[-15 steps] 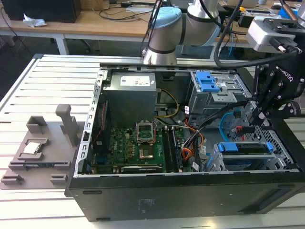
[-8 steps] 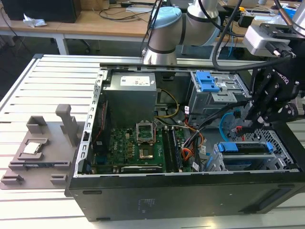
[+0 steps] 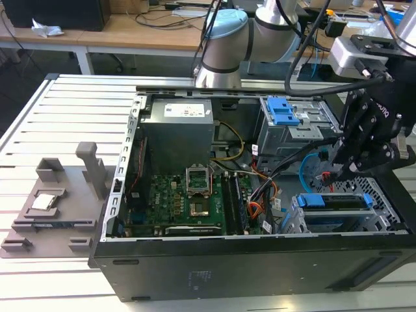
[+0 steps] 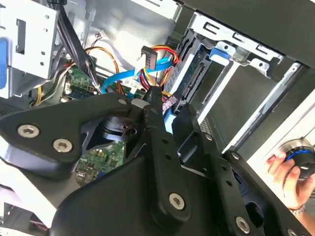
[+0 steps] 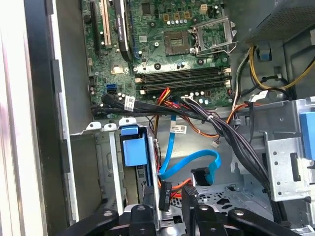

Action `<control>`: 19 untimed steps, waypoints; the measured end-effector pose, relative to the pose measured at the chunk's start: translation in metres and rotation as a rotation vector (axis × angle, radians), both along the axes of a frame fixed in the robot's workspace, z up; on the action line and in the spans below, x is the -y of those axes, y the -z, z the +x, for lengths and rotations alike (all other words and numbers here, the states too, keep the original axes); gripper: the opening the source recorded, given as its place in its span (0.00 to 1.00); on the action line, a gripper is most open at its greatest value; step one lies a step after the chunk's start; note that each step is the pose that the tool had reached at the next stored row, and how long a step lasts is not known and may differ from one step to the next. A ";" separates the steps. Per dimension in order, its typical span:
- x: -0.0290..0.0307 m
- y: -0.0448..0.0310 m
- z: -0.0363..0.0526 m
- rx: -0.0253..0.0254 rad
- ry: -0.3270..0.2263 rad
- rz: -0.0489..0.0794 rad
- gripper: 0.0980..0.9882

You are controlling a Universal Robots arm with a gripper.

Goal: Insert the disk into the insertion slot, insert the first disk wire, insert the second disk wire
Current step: 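Insert the first disk wire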

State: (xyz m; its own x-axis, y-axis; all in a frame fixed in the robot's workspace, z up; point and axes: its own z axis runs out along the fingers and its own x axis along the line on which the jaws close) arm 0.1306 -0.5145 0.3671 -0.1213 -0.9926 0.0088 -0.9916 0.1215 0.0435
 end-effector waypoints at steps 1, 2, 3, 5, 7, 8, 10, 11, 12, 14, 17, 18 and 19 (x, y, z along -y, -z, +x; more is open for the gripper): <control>-0.0001 0.0024 -0.0002 0.0000 0.001 0.000 0.30; -0.0002 0.0034 -0.0003 0.0000 0.001 -0.001 0.30; -0.0002 0.0045 -0.0004 0.0000 0.001 -0.001 0.30; -0.0002 0.0055 -0.0005 0.0000 0.001 -0.001 0.30; -0.0001 0.0055 -0.0005 0.0000 0.001 -0.001 0.30; -0.0001 0.0055 -0.0005 0.0000 0.001 -0.001 0.30; -0.0001 0.0056 -0.0005 0.0000 0.001 -0.001 0.27; -0.0001 0.0056 -0.0005 0.0000 0.001 -0.001 0.27; -0.0001 0.0056 -0.0005 0.0000 0.001 -0.002 0.13; -0.0001 0.0056 -0.0005 0.0000 0.001 -0.002 0.08; -0.0001 0.0056 -0.0005 0.0000 0.001 -0.002 0.08; -0.0001 0.0056 -0.0005 0.0000 0.001 -0.002 0.08; -0.0001 0.0056 -0.0005 0.0000 0.001 -0.002 0.08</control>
